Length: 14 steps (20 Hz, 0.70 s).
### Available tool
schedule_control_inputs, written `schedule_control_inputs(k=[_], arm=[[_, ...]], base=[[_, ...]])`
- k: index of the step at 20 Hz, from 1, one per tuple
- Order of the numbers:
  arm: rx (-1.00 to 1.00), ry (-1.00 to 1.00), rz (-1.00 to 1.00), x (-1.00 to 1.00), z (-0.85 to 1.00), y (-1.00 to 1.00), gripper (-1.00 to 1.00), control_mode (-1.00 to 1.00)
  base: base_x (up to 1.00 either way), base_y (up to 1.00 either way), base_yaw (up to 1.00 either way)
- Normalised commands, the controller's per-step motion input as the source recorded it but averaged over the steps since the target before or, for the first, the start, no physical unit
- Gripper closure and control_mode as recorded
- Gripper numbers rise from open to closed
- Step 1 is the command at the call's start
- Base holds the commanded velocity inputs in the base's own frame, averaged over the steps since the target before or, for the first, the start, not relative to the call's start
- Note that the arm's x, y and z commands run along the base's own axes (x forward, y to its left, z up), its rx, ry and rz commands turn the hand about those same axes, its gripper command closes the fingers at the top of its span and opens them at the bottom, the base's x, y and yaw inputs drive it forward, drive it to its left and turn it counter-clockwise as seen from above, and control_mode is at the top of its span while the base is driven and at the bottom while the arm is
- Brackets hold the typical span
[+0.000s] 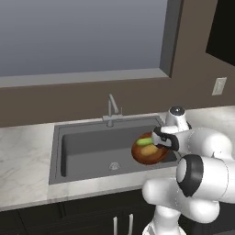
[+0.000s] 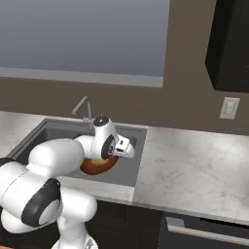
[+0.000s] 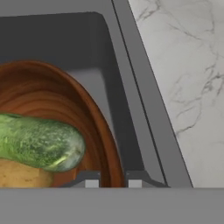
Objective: Dump the cucumber and potato from the bowl so the bowl can be washed. Place the bowl in the sink after clearing the leftovers.
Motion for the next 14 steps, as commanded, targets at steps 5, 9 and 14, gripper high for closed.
schedule_control_inputs(k=[5,9,14], arm=[[-0.04,0.00,-0.01,0.37,-0.05,0.00,1.00,-1.00],[0.00,0.00,-0.03,0.33,0.00,0.00,1.00,-1.00],[0.00,0.00,0.00,0.01,0.00,0.00,1.00,-1.00]], base=[[0.00,0.00,0.00],[0.00,0.00,0.00],[0.00,0.00,0.00]])
